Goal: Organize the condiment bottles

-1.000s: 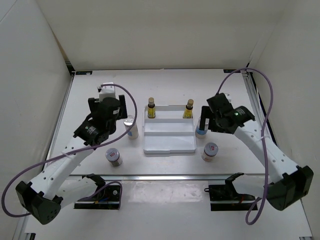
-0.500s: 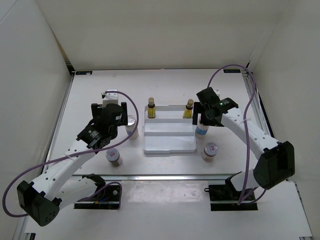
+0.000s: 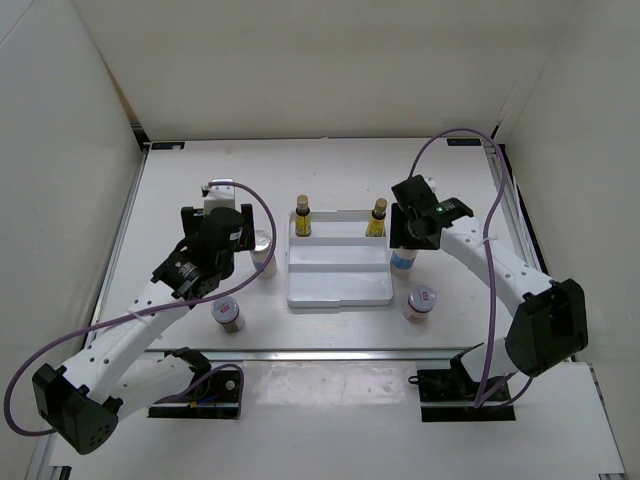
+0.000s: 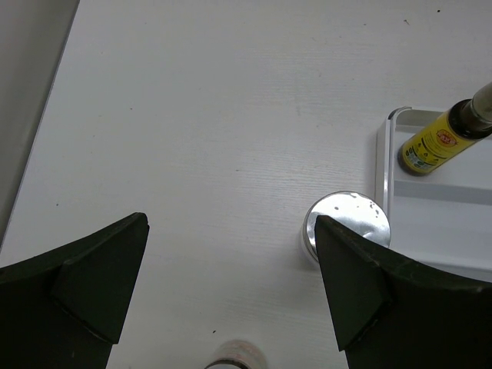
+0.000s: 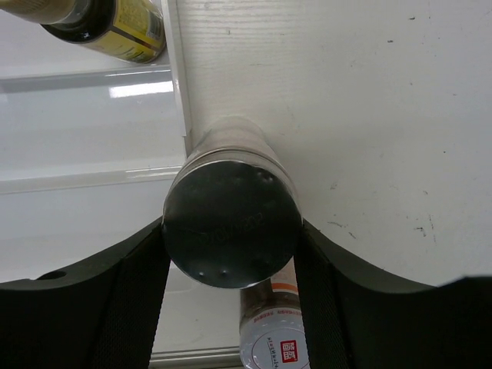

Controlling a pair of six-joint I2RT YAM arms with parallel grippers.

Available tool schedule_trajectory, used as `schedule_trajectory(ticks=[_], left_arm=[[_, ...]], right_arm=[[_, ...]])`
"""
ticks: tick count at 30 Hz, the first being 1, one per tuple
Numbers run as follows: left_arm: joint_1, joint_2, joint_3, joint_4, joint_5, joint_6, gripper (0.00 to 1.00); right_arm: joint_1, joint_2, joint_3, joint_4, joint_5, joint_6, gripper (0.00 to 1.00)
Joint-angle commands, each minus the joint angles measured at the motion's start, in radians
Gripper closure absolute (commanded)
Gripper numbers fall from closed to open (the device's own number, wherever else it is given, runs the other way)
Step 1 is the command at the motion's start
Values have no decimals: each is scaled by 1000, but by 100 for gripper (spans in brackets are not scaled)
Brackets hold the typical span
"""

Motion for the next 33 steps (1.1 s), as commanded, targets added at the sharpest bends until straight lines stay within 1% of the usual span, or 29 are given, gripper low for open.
schedule_trajectory(ticks=[1, 2, 3, 5, 6, 8, 9, 14, 18, 21, 27, 30, 33], left_arm=[[-3, -8, 9, 16, -2, 1, 0], [-3, -8, 9, 16, -2, 1, 0], [-3, -8, 9, 16, -2, 1, 0], [-3, -8, 9, 16, -2, 1, 0], [-3, -8, 9, 16, -2, 1, 0], [-3, -8, 9, 16, -2, 1, 0], [-3, -8, 9, 16, -2, 1, 0], [-3, -17, 9, 16, -2, 1, 0], [-3, -17, 9, 16, -2, 1, 0], [-3, -17, 9, 16, -2, 1, 0], [-3, -17, 9, 16, -2, 1, 0], [-3, -17, 9, 16, -2, 1, 0], [-3, -17, 9, 16, -2, 1, 0]], right_arm=[[-3, -40, -7, 31, 3, -8, 66], [-3, -58, -7, 22, 3, -8, 73], [-3, -67, -7, 21, 3, -8, 76], [-3, -92, -7, 11, 3, -17, 79], [-3, -92, 3, 11, 3, -17, 79], [-3, -116, 3, 2, 13, -26, 85], [-3, -116, 3, 2, 25, -35, 89], [-3, -136, 48, -18, 61, -58, 100], [-3, -147, 113, -58, 87, -69, 100], [20, -187, 132, -58, 76, -69, 100], [115, -199, 189, -58, 67, -69, 100], [170, -160, 212, -48, 67, -78, 100], [195, -135, 212, -11, 76, -88, 100]])
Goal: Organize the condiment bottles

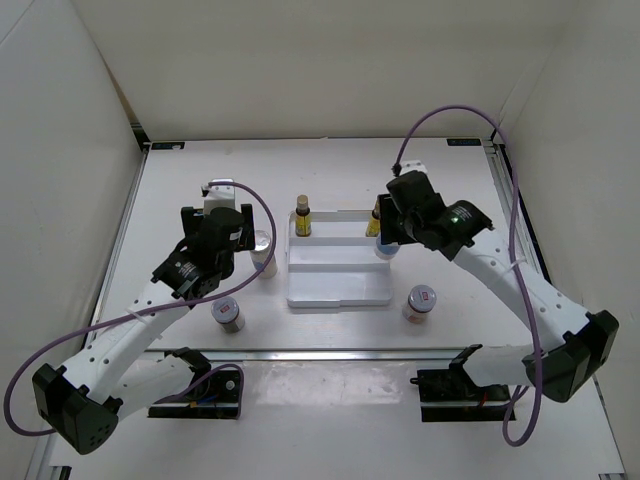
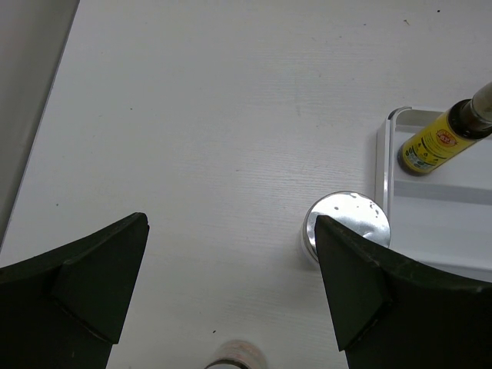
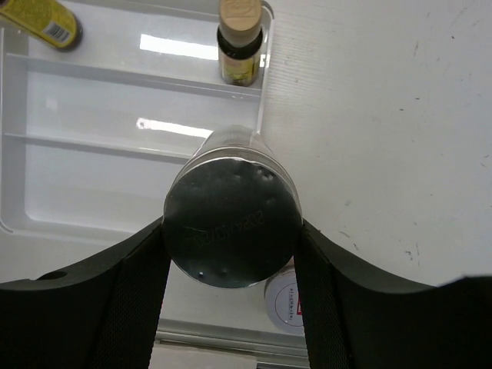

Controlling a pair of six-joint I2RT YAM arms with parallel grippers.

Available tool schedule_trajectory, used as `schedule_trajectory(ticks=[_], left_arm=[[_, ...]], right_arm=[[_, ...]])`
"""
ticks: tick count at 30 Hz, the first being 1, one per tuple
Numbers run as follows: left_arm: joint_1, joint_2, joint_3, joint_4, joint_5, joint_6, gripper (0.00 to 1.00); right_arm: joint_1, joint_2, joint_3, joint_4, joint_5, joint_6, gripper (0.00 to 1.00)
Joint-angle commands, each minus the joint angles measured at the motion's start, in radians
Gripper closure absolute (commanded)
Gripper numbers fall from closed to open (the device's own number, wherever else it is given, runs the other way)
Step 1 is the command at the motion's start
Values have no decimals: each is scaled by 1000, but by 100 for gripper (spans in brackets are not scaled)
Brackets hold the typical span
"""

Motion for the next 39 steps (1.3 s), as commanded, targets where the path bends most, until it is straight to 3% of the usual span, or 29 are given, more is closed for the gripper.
schedule_trajectory(ticks=[1, 24, 26, 28, 32, 39], left_arm=[[-3, -17, 9, 16, -2, 1, 0], [-3, -17, 9, 16, -2, 1, 0], [-3, -17, 9, 16, -2, 1, 0], [-3, -17, 9, 16, -2, 1, 0], [-3, -17, 9, 16, 7, 1, 0], [-3, -8, 9, 16, 7, 1, 0]], right_arm=[[25, 31, 39, 99, 31, -36, 100], [25, 177, -53, 227, 3, -17, 100], [25, 186, -53, 227, 3, -8, 96], [25, 196, -53, 227, 3, -8, 81], [25, 196, -53, 227, 3, 1, 66], [25, 205, -63, 227, 3, 10, 66]])
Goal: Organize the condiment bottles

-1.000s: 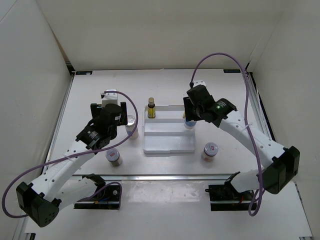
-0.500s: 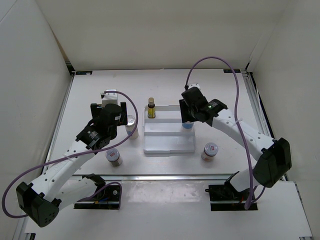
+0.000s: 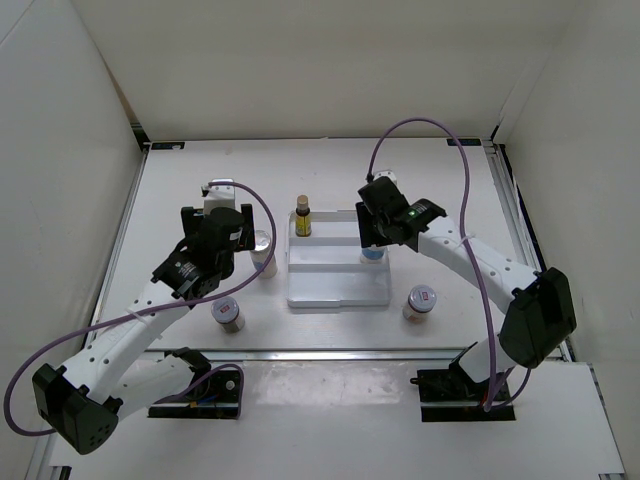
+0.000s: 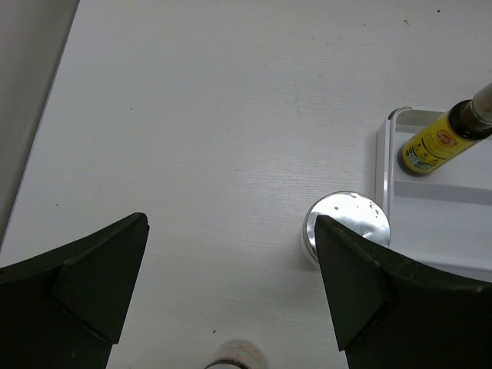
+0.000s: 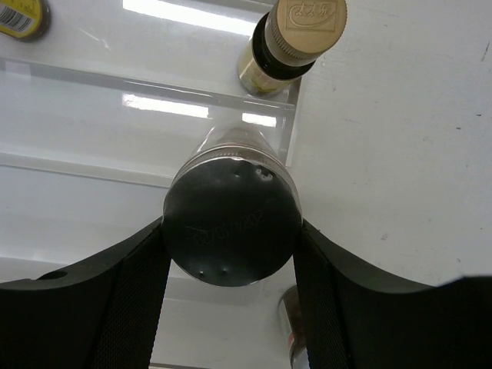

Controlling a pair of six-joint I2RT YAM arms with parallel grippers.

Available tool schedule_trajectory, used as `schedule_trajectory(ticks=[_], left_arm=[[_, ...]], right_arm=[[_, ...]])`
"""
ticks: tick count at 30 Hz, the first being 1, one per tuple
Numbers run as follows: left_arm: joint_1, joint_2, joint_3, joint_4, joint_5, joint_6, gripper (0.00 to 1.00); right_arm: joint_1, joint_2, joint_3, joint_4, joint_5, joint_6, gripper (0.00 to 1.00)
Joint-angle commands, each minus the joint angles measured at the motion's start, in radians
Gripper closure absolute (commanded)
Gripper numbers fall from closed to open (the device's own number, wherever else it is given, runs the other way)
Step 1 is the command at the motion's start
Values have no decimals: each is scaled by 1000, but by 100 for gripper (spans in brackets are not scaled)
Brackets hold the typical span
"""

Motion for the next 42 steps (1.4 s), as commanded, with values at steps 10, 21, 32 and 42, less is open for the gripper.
schedule_trajectory(ticks=[10, 21, 32, 42], left_arm=[[-3, 1, 9, 16, 7, 1, 0], [-3, 10, 9, 16, 7, 1, 0], [-3, 39, 9, 16, 16, 10, 0], [-3, 49, 18, 16, 122, 21, 0]], right_arm=[[2, -3, 1, 36, 28, 19, 55], [2, 8, 1, 27, 38, 29, 28], [13, -21, 42, -16, 116, 39, 1], [167, -191, 131, -131, 292, 17, 1]])
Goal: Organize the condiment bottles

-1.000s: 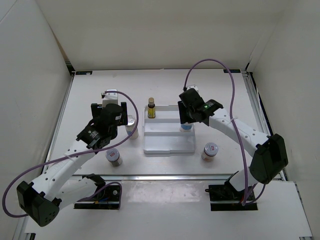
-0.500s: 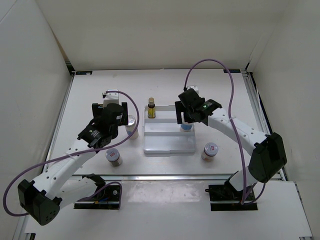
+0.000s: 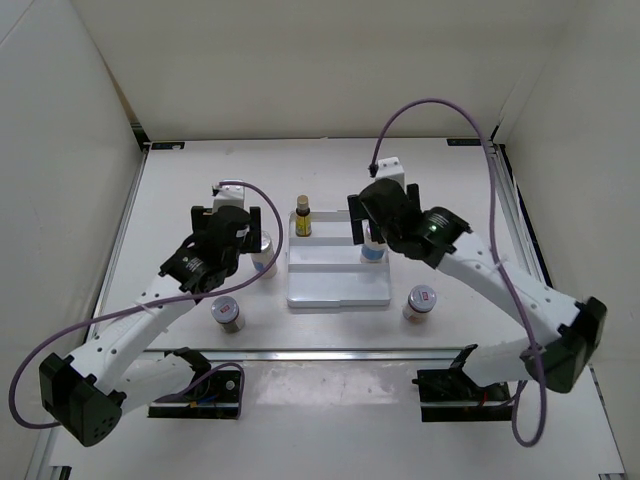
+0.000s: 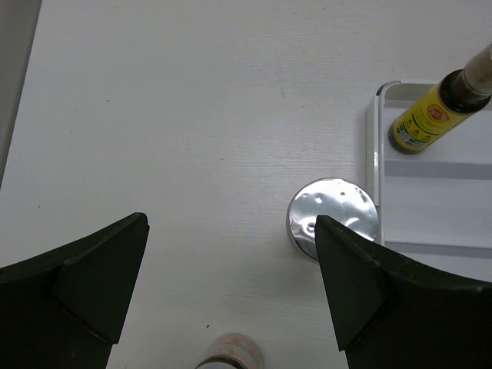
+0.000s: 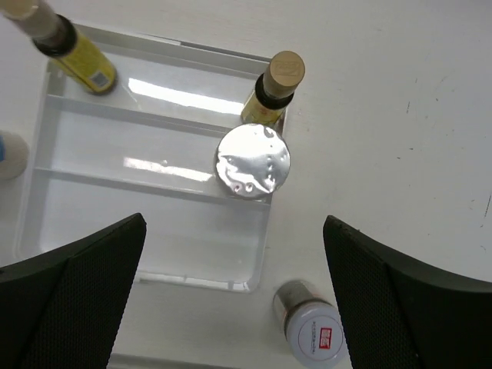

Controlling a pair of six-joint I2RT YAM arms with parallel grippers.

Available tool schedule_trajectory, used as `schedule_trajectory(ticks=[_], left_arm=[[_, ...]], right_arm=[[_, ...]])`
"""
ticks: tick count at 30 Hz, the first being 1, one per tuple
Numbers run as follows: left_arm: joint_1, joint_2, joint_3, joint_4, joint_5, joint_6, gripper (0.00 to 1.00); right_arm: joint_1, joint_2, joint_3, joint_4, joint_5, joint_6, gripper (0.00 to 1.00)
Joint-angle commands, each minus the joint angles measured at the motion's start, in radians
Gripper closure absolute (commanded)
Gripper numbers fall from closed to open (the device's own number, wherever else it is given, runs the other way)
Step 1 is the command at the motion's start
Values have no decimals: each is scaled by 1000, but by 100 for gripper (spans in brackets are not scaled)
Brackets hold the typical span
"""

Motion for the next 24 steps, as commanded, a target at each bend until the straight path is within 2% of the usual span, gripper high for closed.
schedule_trajectory(ticks=[1, 6, 10, 15, 24], left_arm=[[-3, 10, 18, 16, 87, 13, 0], [-3, 53, 28, 16, 199, 33, 0], [-3, 92, 46, 5, 208, 33, 0], [-3, 113, 55, -4, 242, 33, 0], [-3, 172, 74, -46, 242, 24, 0]], right_arm=[[51, -110, 12, -60, 95, 20, 1], [132, -240, -135, -37, 71, 47, 1], [175, -339, -226, -26, 62, 47, 1], [176, -395, -256, -60, 71, 57, 1], [176, -406, -266, -80, 101, 67, 1]])
